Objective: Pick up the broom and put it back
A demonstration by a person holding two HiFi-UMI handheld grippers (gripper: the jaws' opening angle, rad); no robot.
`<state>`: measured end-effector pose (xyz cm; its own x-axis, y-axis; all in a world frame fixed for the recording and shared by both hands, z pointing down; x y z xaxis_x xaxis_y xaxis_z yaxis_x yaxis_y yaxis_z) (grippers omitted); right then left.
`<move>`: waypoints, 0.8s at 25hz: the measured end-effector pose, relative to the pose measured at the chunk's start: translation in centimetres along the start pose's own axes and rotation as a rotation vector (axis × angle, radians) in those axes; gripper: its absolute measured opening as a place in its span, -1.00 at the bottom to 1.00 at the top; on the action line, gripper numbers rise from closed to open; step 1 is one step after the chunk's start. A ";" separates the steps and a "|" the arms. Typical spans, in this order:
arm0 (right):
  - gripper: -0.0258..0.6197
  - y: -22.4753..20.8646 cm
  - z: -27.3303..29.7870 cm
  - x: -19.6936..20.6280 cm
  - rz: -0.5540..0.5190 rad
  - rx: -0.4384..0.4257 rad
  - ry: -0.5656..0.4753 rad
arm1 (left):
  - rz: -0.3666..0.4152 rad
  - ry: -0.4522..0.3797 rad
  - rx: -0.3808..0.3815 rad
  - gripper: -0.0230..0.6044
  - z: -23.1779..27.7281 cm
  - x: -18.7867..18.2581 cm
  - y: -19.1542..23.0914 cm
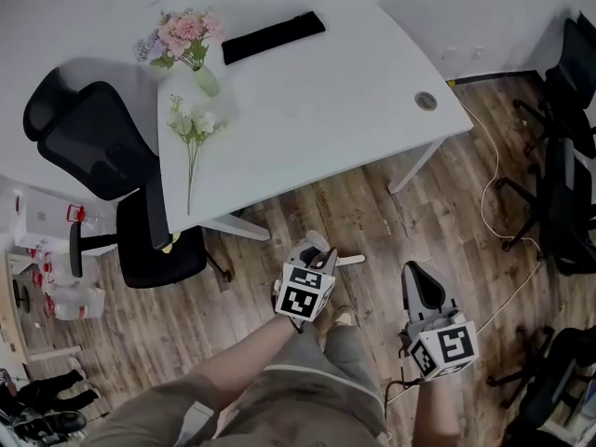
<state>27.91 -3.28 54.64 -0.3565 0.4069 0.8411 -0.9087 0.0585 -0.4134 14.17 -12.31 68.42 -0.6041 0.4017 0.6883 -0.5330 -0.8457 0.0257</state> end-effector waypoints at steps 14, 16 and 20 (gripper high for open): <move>-0.82 -2.0 3.1 3.2 0.030 0.020 0.050 | 0.034 -0.011 0.011 -0.61 5.3 -0.3 3.5; -0.82 -2.0 3.5 3.1 0.033 0.021 0.055 | 0.019 -0.012 0.010 -0.61 6.1 -0.9 4.8; -0.82 -2.1 4.1 2.6 0.034 0.030 0.055 | -0.032 -0.018 0.012 -0.61 7.5 -1.7 7.5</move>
<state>28.05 -6.08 59.09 -0.3755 0.4574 0.8061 -0.9027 0.0168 -0.4300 15.68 -21.95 72.89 -0.5761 0.4218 0.7001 -0.5445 -0.8369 0.0561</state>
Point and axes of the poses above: the fingertips, and each gripper's own axes: z forward along the fingers, y to its left, x out of its underside, the point moved 2 cm from there along -z, backward along the fingers, and after that the axes turned 12 degrees about z, right-handed, at the moved point
